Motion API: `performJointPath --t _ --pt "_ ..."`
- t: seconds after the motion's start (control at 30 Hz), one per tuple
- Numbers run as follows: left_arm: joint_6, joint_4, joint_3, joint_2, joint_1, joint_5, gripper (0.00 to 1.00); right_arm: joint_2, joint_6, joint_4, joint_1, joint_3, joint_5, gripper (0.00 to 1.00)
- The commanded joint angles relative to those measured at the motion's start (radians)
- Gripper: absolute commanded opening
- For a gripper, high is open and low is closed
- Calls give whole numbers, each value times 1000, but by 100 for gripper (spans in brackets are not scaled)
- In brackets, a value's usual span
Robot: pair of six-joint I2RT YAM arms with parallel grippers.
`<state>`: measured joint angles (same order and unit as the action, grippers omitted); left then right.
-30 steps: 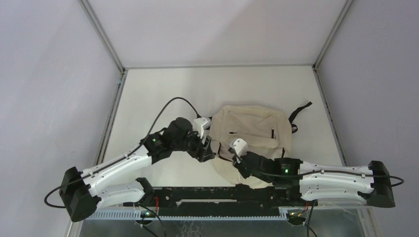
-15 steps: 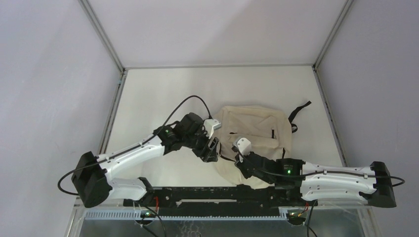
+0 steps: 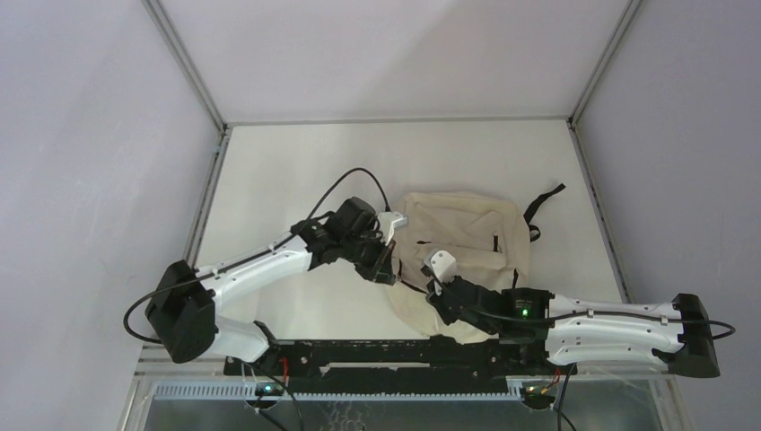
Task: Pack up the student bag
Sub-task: Zip the student bag at the center of the board.
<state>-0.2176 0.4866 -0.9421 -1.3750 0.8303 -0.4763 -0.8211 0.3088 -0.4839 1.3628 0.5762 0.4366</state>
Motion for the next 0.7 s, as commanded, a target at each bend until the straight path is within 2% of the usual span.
performJointPath --t 0.0,0.2,0.4,0.67 --pt "-25 -22 -56 20 -51 0 0 4 14 2 8 2 20 0" --pt "-59 -42 13 58 -131 35 0 27 55 -21 26 3 43 0" --pt "-169 -150 104 41 -239 50 0 105 150 -94 66 10 114 0" --pt "-171 -177 121 37 -253 58 0 193 251 -171 83 9 178 0"
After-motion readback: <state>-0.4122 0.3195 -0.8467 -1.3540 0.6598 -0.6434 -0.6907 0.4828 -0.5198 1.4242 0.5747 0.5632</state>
